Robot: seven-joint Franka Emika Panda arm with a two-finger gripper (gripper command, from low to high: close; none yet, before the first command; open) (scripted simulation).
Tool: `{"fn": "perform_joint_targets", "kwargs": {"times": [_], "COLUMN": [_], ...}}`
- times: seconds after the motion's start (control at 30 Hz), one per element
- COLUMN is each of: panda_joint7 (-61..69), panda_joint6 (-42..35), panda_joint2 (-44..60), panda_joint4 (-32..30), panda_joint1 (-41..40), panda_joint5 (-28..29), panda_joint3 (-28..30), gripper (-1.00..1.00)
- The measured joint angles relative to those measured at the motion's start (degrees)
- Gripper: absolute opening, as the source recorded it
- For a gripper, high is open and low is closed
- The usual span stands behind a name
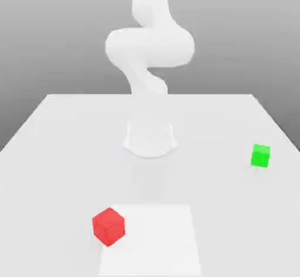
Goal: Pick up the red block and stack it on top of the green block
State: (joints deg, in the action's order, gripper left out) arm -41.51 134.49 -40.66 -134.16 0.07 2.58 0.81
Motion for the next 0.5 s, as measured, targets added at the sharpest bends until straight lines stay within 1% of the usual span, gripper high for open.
{"fn": "perform_joint_targets", "kwargs": {"times": [0.13, 0.27, 0.4, 0.5], "panda_joint7": [7.7, 16.1, 25.7, 34.2], "panda_joint6": [4.5, 8.8, 13.2, 16.7], "panda_joint2": [8.7, 17.0, 25.3, 31.5], "panda_joint4": [-4.0, -7.7, -11.6, -14.5], "panda_joint1": [0.2, 0.5, 0.9, 1.2], "panda_joint5": [3.7, 6.0, 6.5, 5.0], "panda_joint3": [2.2, 5.2, 8.5, 10.7], "gripper": [0.00, 0.00, 0.00, 0.00]}}
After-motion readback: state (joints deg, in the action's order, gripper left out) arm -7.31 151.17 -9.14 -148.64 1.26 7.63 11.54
